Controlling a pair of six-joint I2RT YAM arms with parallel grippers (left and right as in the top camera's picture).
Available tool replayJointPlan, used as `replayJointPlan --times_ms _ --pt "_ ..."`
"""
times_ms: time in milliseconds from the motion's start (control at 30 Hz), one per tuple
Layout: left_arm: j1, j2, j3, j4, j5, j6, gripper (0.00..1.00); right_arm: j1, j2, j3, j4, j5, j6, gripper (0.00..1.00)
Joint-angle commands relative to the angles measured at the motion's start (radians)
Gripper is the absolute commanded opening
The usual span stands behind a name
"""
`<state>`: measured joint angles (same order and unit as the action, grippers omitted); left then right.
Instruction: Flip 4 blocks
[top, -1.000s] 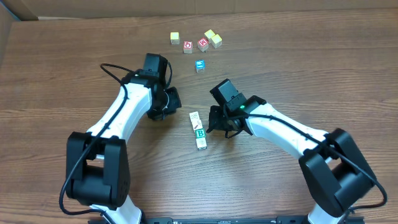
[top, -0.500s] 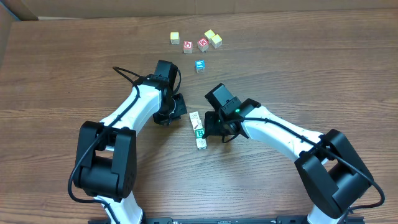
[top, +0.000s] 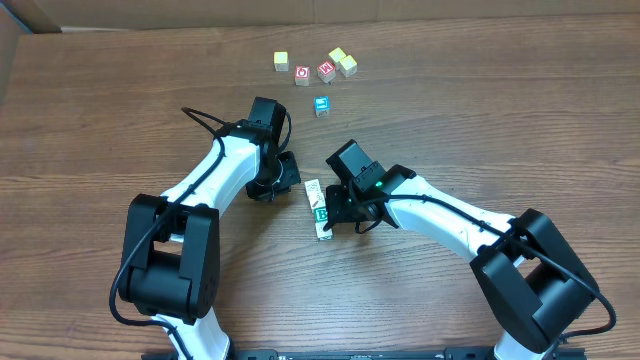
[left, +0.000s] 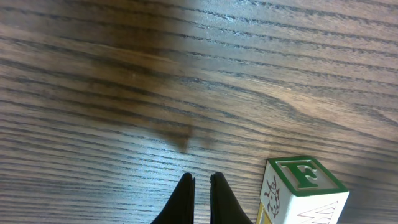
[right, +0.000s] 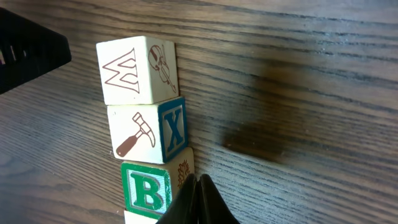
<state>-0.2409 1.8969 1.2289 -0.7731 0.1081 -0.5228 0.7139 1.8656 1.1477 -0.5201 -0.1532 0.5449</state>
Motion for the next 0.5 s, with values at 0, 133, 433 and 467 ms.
replayJointPlan --times_ms 0,133,433,467 --pt "-0.002 0.008 -0.01 -0.005 -0.011 0.02 0.04 0.005 0.0 -0.011 0.01 -0.006 -0.057 0.04" --pt "-0.002 0.008 -0.01 -0.006 -0.011 0.03 0.04 0.005 0.0 -0.016 0.018 -0.006 -0.057 0.04" --pt "-0.002 0.008 -0.01 -0.008 -0.011 0.03 0.04 0.005 0.0 -0.016 0.022 -0.032 -0.094 0.04" --pt "-0.002 0.008 -0.01 -0.008 -0.011 0.03 0.04 0.005 0.0 -0.016 0.022 -0.032 -0.093 0.04"
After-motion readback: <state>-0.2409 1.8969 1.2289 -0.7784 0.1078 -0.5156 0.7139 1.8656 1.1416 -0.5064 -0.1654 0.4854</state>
